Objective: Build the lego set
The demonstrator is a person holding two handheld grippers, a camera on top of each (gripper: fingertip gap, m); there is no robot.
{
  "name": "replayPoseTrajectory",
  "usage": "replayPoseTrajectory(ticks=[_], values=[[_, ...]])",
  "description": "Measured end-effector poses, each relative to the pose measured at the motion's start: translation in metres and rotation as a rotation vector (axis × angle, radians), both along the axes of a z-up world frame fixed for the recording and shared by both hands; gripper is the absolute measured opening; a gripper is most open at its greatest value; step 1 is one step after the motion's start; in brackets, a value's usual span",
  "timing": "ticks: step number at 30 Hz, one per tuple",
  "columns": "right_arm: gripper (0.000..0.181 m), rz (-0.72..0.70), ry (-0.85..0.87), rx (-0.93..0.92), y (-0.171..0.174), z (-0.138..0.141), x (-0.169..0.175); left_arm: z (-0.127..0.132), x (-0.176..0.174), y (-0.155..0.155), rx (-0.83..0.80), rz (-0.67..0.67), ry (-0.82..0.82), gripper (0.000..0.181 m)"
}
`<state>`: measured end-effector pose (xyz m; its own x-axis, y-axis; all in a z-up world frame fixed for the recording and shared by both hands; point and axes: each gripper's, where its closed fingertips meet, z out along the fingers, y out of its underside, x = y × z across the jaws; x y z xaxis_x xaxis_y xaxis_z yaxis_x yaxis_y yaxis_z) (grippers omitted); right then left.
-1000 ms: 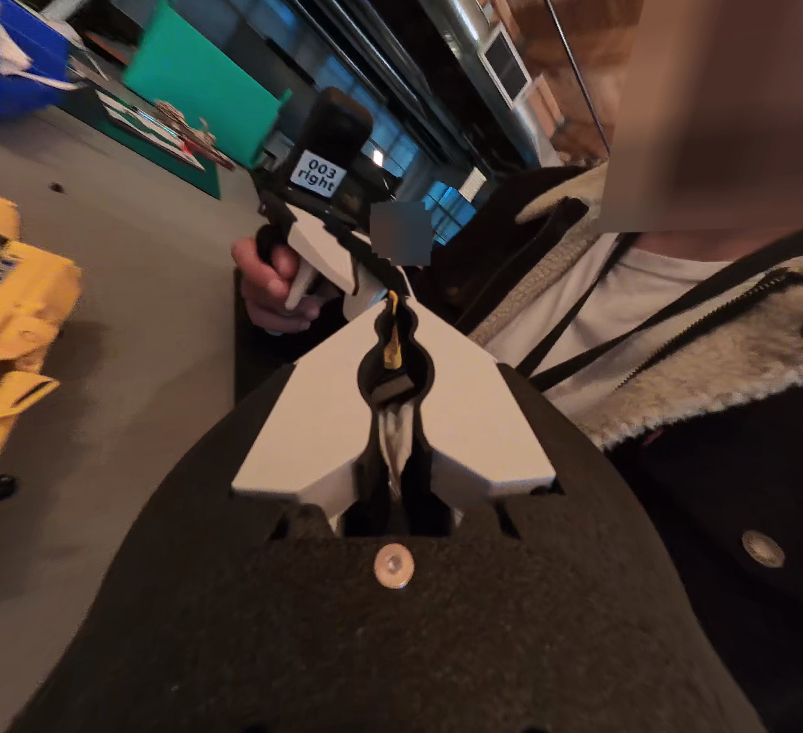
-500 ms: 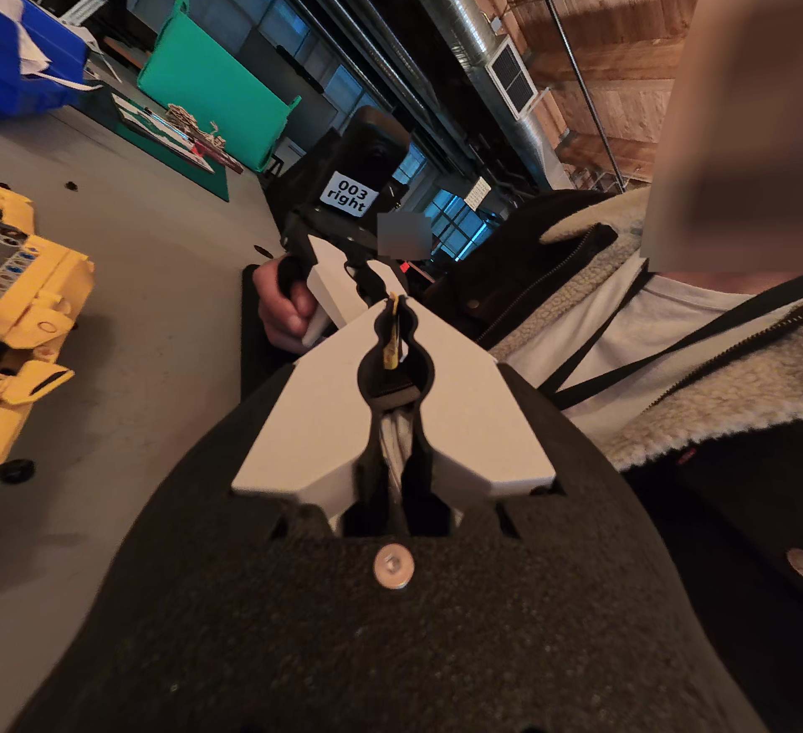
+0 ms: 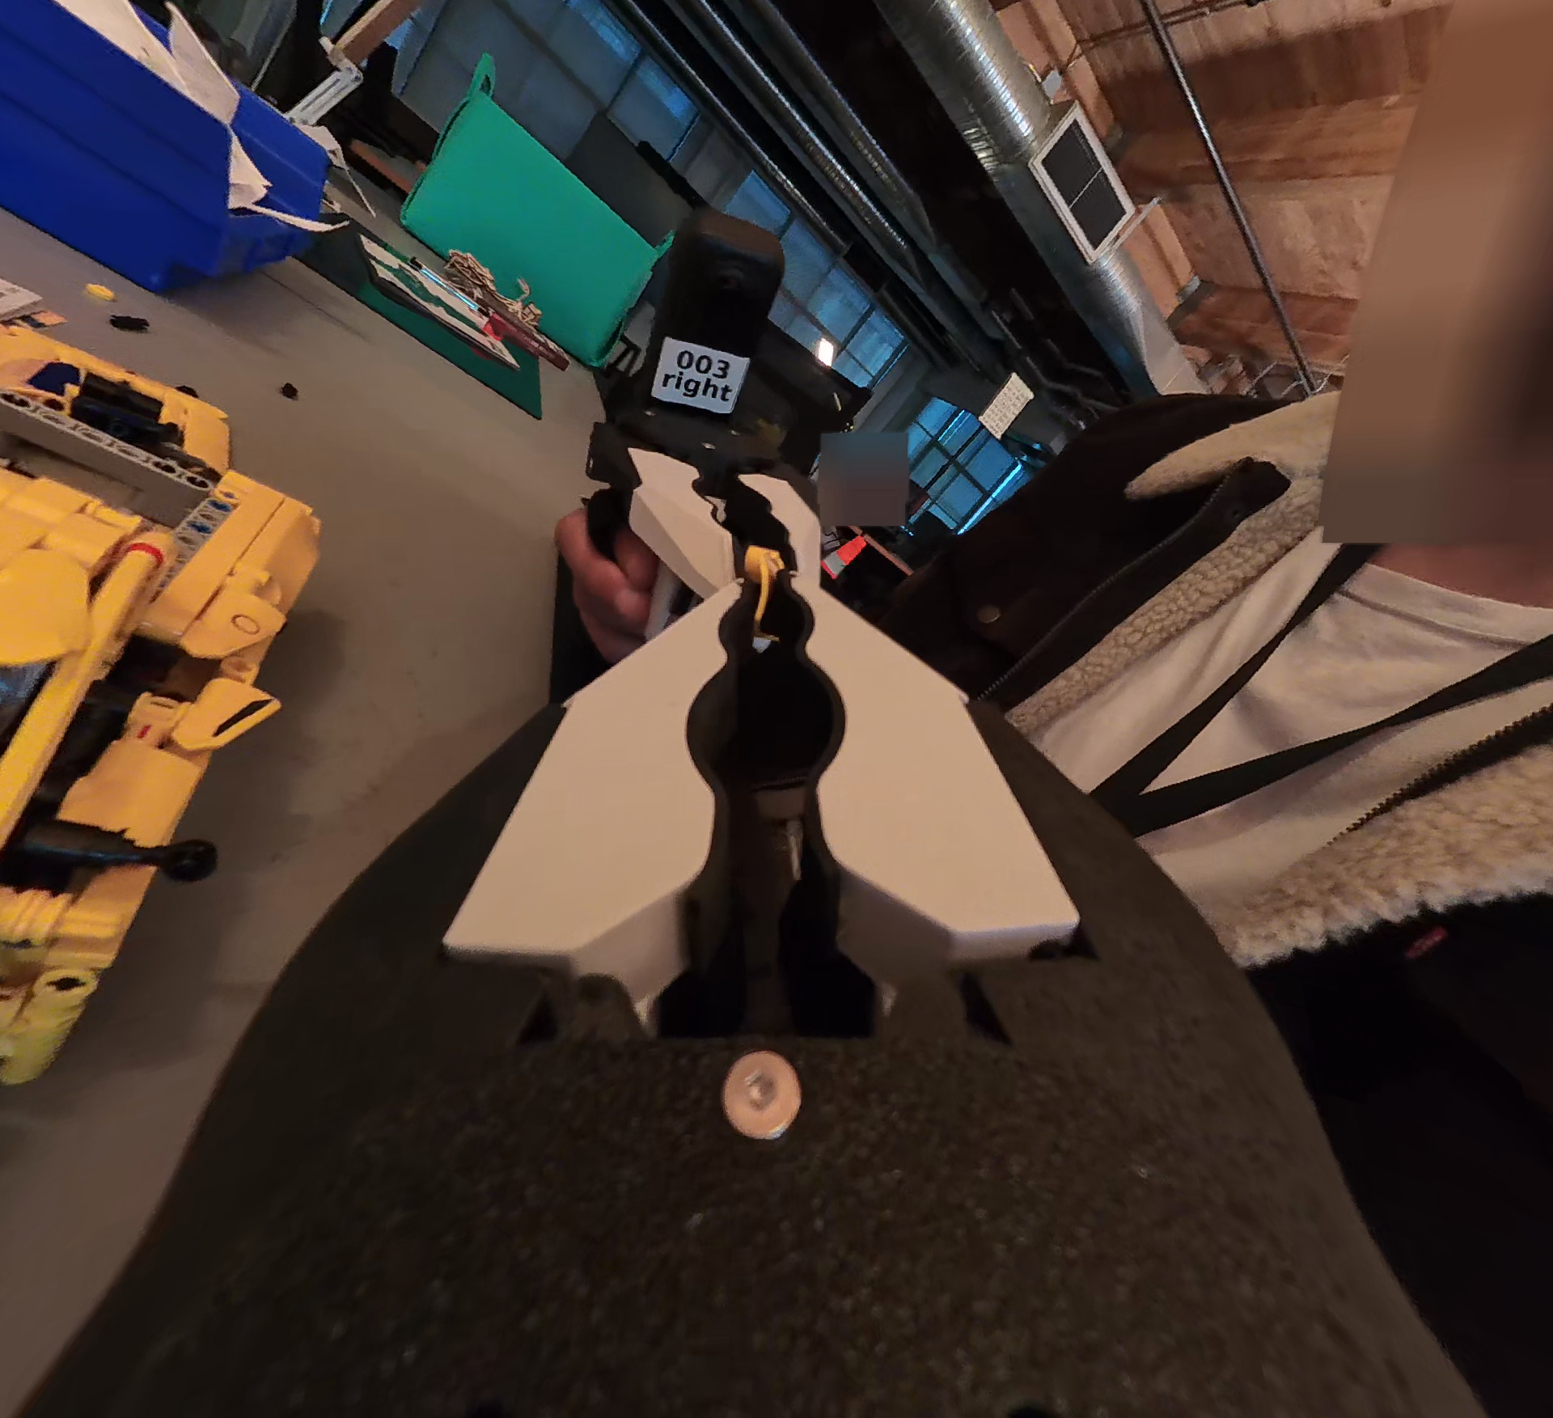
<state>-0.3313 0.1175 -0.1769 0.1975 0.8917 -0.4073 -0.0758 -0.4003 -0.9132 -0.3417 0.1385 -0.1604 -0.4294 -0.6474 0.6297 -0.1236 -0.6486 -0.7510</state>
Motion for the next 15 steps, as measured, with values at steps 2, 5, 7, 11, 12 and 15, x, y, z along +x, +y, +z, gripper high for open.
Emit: replayPoseTrajectory(ticks=[2,5,7,11,12,15], values=[[0.015,0.000,0.005,0.003,0.000,0.001,0.001,0.001,0.000,-0.001,0.000,-0.001,-0.004,0.003],[0.016,0.005,0.004,0.005,-0.001,0.001,0.000,0.000,0.000,-0.001,-0.011,-0.013,-0.002,0.003],[0.016,0.010,0.004,0.011,-0.002,0.001,-0.001,0.001,-0.001,-0.002,0.001,-0.014,-0.007,0.003],[0.016,0.022,0.011,-0.001,-0.002,0.000,-0.002,0.002,-0.002,-0.003,-0.006,-0.023,-0.004,0.002],[0.016,0.024,0.004,-0.015,-0.002,-0.003,-0.003,0.001,-0.002,-0.002,-0.012,-0.021,0.000,0.001],[0.016,0.045,-0.033,-0.027,-0.004,-0.010,-0.008,-0.002,0.000,-0.001,-0.027,-0.025,0.017,0.001]])
